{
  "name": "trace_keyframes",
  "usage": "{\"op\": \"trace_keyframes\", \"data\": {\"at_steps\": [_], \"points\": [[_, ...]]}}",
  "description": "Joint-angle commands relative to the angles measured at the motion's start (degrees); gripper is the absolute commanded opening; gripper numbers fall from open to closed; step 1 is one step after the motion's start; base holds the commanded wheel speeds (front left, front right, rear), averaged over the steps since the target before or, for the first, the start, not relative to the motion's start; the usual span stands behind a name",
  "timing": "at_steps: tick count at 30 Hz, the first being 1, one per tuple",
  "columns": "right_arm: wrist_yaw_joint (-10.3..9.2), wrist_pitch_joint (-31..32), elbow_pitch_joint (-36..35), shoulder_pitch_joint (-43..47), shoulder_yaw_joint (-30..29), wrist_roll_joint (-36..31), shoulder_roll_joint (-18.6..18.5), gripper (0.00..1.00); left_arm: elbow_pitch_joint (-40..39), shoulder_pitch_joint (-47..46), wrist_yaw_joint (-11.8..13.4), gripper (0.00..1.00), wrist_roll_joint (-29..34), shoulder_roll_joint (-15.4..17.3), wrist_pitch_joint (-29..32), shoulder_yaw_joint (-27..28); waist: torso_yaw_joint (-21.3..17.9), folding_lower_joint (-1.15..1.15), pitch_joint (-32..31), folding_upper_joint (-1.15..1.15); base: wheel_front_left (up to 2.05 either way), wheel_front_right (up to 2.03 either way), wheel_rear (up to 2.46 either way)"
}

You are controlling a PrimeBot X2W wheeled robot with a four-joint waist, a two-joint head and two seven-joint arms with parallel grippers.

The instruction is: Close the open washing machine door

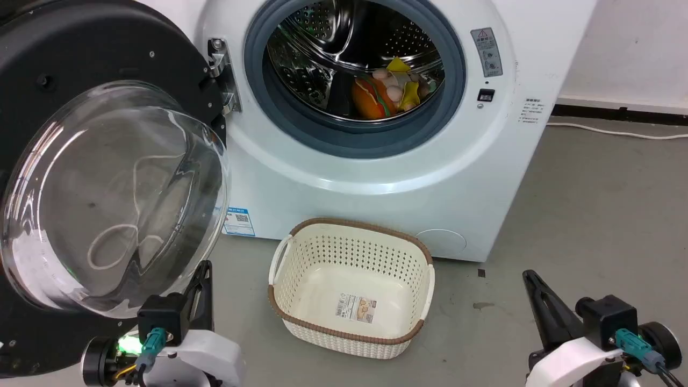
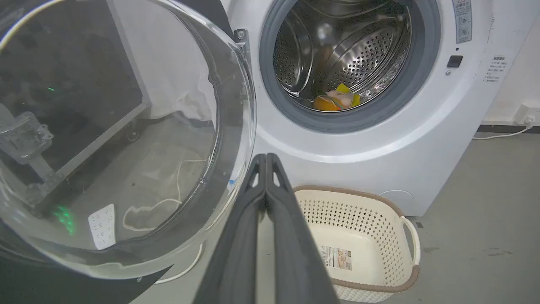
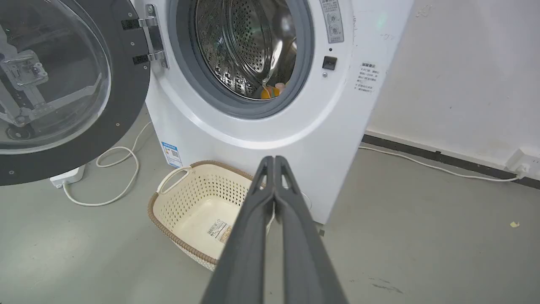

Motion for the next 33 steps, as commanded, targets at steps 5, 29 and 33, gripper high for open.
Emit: {"op": "trace_keyframes", "data": {"at_steps": [5,29,33], "points": [[0.05,0.04,-0.26,-0.79,-0.01,-0.36,0.26,0.00,-0.24,0.82,-0.32,0.00,0.10,-0.03,0.02,0.15,0.00,0.00,0.00,0.00,0.00,0.00,0.00],[0.05,0.04,-0.26,-0.79,-0.01,-0.36,0.26,0.00,-0.24,0.82,-0.32,0.00,0.10,-0.03,0.02,0.15,0.00,0.00,0.00,0.00,0.00,0.00,0.00],[0.05,0.04,-0.26,-0.79,-0.01,-0.36,0.26,0.00,-0.24,0.82,-0.32,0.00,0.10,-0.03,0.02,0.15,0.00,0.00,0.00,0.00,0.00,0.00,0.00]]}}
